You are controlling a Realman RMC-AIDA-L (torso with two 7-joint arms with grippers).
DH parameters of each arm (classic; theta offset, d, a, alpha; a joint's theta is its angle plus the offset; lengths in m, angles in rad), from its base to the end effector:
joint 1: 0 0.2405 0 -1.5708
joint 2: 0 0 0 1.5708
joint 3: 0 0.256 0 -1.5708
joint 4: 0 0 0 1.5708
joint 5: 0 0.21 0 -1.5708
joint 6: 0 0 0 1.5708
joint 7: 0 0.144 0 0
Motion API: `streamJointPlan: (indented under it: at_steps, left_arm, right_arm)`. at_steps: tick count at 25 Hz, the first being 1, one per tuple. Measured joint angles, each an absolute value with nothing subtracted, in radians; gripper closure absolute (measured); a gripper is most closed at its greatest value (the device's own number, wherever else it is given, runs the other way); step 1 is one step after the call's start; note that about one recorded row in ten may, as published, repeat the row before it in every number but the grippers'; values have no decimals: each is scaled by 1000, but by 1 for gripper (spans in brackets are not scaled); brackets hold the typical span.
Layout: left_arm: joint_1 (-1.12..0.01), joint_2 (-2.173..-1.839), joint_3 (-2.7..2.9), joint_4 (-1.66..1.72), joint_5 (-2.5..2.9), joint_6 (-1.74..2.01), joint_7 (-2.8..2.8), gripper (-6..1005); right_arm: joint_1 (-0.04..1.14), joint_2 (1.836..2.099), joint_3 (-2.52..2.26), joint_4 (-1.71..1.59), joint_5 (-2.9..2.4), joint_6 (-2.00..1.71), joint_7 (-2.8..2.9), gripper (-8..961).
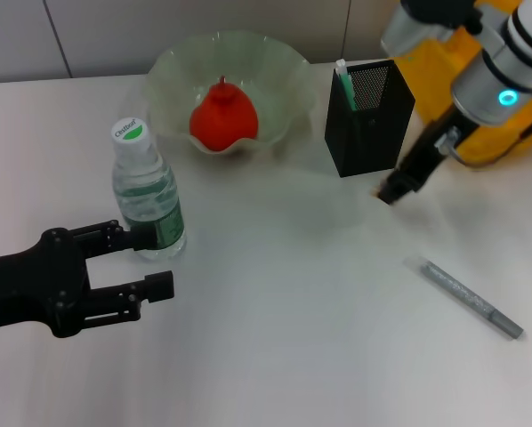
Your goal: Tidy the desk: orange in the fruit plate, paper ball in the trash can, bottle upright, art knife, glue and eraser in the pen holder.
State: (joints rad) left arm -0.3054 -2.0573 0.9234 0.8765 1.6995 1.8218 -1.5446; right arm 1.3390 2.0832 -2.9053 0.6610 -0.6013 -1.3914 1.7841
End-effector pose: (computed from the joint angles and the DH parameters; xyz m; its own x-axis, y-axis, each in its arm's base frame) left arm -0.2507 0.2689 0.0300 0.7041 0.3698 0.6063 0.4137 -0.9075 0.0731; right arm 0.1943 0.4305 0.0167 0.7597 -0.5719 0.3095 -0.4588 -0.8087 -0.3682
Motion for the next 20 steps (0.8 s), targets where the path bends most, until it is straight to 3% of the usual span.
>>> streamJointPlan:
  at_steps: [20]
  left_arm:
    - [-310, -2049, 909, 874, 1701, 1819, -1545, 257]
  right_arm:
    - [1444, 2078, -2907, 880, -382, -1482, 1746, 700]
